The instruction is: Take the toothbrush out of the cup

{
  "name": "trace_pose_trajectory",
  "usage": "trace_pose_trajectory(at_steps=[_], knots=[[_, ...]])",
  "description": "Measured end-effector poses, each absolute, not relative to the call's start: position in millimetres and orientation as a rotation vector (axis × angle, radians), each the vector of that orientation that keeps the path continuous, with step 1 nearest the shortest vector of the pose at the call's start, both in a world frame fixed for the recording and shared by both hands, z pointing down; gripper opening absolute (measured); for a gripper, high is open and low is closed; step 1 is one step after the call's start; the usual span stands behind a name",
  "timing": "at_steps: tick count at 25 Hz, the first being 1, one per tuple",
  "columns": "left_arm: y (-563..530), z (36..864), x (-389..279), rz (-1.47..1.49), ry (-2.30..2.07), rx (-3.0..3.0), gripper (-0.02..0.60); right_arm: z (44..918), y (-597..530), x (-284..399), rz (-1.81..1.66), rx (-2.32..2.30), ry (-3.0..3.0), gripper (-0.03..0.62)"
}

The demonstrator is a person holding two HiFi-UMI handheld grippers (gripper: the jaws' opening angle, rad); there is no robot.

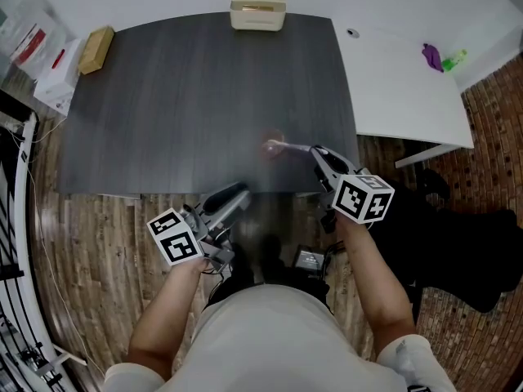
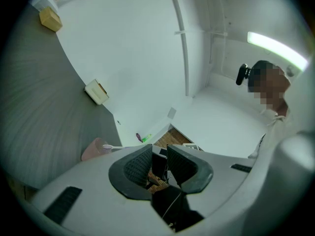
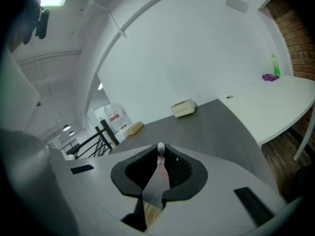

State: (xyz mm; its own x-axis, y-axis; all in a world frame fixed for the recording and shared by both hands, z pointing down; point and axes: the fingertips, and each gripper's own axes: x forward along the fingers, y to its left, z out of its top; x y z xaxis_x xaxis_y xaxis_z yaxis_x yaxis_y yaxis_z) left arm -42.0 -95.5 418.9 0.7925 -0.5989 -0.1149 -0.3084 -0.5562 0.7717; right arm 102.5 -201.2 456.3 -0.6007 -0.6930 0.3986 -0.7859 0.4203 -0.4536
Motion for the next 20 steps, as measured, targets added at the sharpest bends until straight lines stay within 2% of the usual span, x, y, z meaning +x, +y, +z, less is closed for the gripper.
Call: trace_pose_trajectory(at_steps=[20], knots=[[-75.4,393.9,-53.1,-0.512,-0.659,2.223,0.08,411.5,-161.9,111.1,1.051,1.387,-2.598,0.052]])
